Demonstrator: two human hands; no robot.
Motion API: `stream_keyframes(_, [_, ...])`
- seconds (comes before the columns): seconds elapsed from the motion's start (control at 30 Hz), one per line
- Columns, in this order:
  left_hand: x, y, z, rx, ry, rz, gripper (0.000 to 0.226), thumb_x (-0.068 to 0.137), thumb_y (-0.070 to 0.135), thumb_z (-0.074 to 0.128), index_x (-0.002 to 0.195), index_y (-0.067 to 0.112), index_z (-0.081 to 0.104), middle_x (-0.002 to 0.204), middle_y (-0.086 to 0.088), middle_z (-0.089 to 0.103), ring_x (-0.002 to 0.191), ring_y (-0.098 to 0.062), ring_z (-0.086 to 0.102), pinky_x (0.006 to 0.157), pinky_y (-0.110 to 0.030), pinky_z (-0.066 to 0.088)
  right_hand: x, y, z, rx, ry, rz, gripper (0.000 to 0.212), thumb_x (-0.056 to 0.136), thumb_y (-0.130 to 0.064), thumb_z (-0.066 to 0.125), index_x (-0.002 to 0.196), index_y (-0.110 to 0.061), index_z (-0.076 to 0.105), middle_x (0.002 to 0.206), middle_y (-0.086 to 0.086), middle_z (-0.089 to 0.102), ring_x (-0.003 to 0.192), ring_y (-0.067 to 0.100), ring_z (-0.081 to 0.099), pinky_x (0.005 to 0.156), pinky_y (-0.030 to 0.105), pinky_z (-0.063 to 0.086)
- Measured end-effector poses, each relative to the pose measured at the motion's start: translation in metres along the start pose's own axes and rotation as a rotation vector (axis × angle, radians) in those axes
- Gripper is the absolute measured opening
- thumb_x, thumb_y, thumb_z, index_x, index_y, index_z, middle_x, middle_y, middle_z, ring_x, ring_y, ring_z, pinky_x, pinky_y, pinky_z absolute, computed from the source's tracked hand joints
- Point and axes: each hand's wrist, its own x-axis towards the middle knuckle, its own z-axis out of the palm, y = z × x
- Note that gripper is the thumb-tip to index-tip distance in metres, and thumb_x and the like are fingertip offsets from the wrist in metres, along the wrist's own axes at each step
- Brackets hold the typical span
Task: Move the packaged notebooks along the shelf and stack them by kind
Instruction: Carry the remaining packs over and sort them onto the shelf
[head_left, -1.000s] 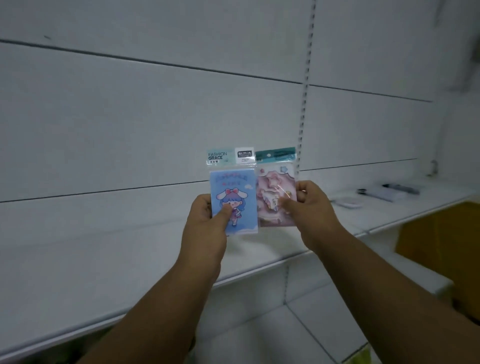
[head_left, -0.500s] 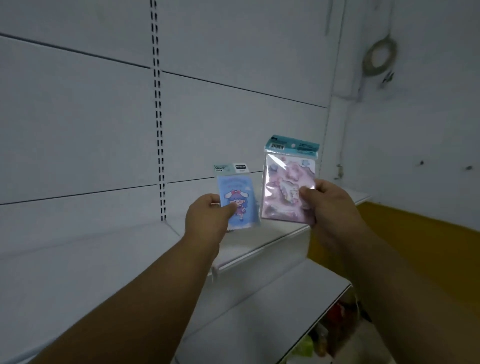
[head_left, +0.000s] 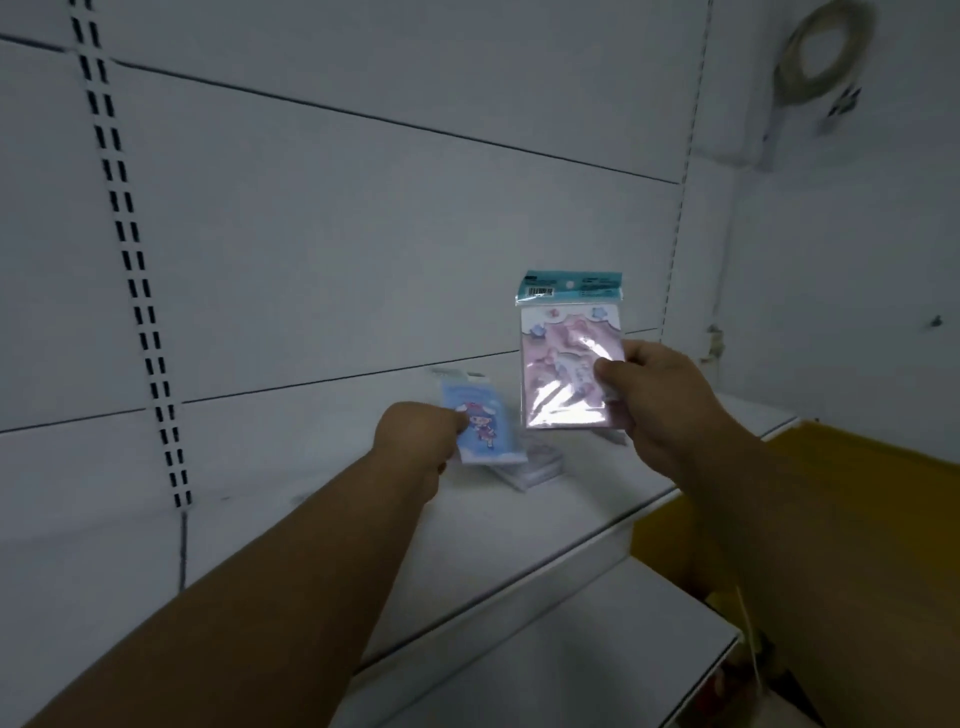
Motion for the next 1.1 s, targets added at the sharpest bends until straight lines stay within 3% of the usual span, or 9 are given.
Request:
stream_keyframes(0.1, [0.011,-0.004,0.026,0.046,0.059,-0.035,0.027,0.08,0.018,0.077,0.071,0.002,0.058,0.061,-0.012,0.058,0.042,-0.017,0.047,0.035,-0.018,0.035,0.043,0.017,-0.004,0.016,-0.129,-0.001,0.01,0.088,-0.009,0.06,0.087,-0.014,0.068,0.087,0.014,0.075,0.079,0.031,0.074,0.071,0.046,0.059])
stream_keyframes(0.33, [0.032,-0.008,0.067,0.32,0.226,-0.066,0.033,0.074,0.029,0.081,0.076,0.002,0.062,0.065,-0.012,0.064,0.039,-0.016,0.049,0.037,-0.019,0.037,0.129,0.054,-0.017,0.132,-0.373,0.049,0.012,0.088,-0.001,0.06,0.086,-0.007,0.07,0.084,0.015,0.076,0.076,0.03,0.074,0.062,0.037,0.059])
stream_keyframes(0.5, [0.036,-0.003,0.08,0.831,0.308,-0.062,0.052,0.061,0.051,0.084,0.08,0.013,0.055,0.084,-0.003,0.065,0.078,-0.019,0.063,0.071,-0.031,0.055,0.158,0.069,-0.026,0.183,-0.451,0.128,0.01,0.089,0.0,0.06,0.087,-0.005,0.069,0.08,0.014,0.076,0.071,0.028,0.074,0.055,0.033,0.057])
stream_keyframes(0.7, [0.044,0.003,0.081,1.067,0.256,-0.043,0.053,0.058,0.058,0.083,0.076,0.014,0.059,0.077,-0.001,0.063,0.071,-0.014,0.058,0.062,-0.028,0.048,0.167,0.078,-0.035,0.196,-0.46,0.155,0.011,0.089,0.0,0.059,0.087,-0.006,0.068,0.08,0.013,0.076,0.072,0.028,0.074,0.056,0.036,0.059])
stream_keyframes(0.77, [0.049,0.011,0.086,0.948,0.294,0.112,0.037,0.072,0.052,0.076,0.078,0.018,0.062,0.077,0.001,0.066,0.07,-0.014,0.061,0.064,-0.032,0.054,0.168,0.078,-0.04,0.162,-0.446,0.172,0.009,0.09,-0.002,0.06,0.09,-0.005,0.068,0.086,0.015,0.076,0.077,0.031,0.074,0.066,0.042,0.06])
stream_keyframes(0.83, [0.052,0.024,0.095,0.626,0.286,0.252,0.025,0.086,0.047,0.062,0.083,0.023,0.063,0.079,0.004,0.068,0.068,-0.015,0.064,0.06,-0.032,0.056,0.17,0.079,-0.047,0.105,-0.446,0.187,0.008,0.09,-0.003,0.06,0.093,-0.005,0.068,0.087,0.016,0.076,0.079,0.032,0.074,0.072,0.044,0.059])
stream_keyframes(0.93, [0.058,0.045,0.117,0.259,0.15,0.275,0.019,0.092,0.044,0.056,0.09,0.026,0.063,0.084,0.005,0.071,0.06,-0.01,0.067,0.049,-0.025,0.055,0.17,0.076,-0.064,0.038,-0.472,0.196,0.008,0.089,-0.004,0.062,0.094,-0.006,0.068,0.085,0.015,0.076,0.077,0.031,0.074,0.063,0.037,0.06])
stream_keyframes(1.03, [0.067,0.049,0.143,0.202,0.102,0.285,0.015,0.091,0.028,0.062,0.086,0.015,0.068,0.082,-0.002,0.073,0.048,-0.008,0.062,0.045,-0.023,0.05,0.171,0.076,-0.087,-0.001,-0.475,0.224,0.007,0.088,-0.003,0.063,0.093,-0.006,0.068,0.085,0.015,0.076,0.075,0.029,0.074,0.054,0.03,0.058])
stream_keyframes(1.1, [0.077,0.046,0.164,0.195,0.107,0.271,0.014,0.089,0.021,0.065,0.085,0.007,0.066,0.08,-0.006,0.074,0.047,-0.011,0.061,0.043,-0.024,0.045,0.176,0.077,-0.104,-0.04,-0.447,0.227,0.005,0.087,-0.003,0.064,0.092,-0.004,0.067,0.084,0.016,0.076,0.074,0.029,0.074,0.055,0.033,0.06])
